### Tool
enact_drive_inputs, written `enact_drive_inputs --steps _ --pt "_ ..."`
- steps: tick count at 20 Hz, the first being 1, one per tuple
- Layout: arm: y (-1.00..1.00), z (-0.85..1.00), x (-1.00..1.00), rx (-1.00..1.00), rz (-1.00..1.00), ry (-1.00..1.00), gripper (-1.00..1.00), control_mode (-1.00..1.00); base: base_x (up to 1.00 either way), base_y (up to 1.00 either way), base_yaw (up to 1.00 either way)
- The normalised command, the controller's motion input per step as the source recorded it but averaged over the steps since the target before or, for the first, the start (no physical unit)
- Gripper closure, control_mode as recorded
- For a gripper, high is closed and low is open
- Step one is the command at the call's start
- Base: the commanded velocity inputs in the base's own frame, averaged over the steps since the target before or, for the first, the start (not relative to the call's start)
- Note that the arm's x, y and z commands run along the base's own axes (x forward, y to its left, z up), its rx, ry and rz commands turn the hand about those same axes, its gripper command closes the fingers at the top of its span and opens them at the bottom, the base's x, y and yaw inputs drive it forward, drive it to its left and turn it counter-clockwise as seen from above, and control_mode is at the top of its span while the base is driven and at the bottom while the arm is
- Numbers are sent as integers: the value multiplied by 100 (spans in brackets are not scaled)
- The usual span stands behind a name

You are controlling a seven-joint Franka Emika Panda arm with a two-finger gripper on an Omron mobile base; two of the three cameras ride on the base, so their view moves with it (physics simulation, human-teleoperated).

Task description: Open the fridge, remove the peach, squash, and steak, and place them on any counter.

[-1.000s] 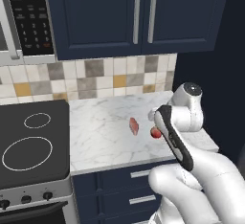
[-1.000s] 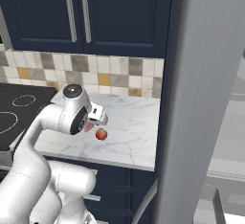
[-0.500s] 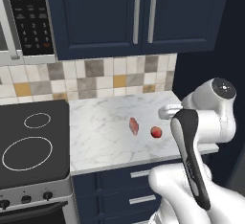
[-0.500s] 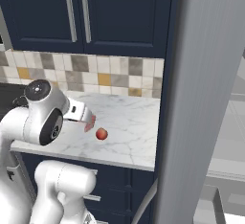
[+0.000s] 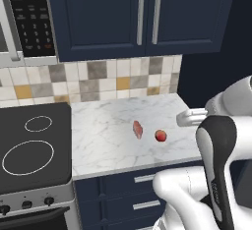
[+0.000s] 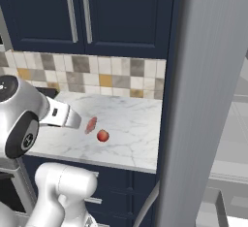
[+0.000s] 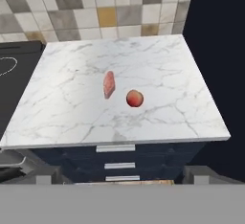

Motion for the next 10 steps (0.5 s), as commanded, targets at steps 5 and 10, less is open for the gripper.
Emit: enact_drive_inputs --steps 5,10 --pt "0 2 -28 0 0 2 -100 -100 0 0 0" --pt "0 0 0 0 0 3 -100 100 -14 0 0"
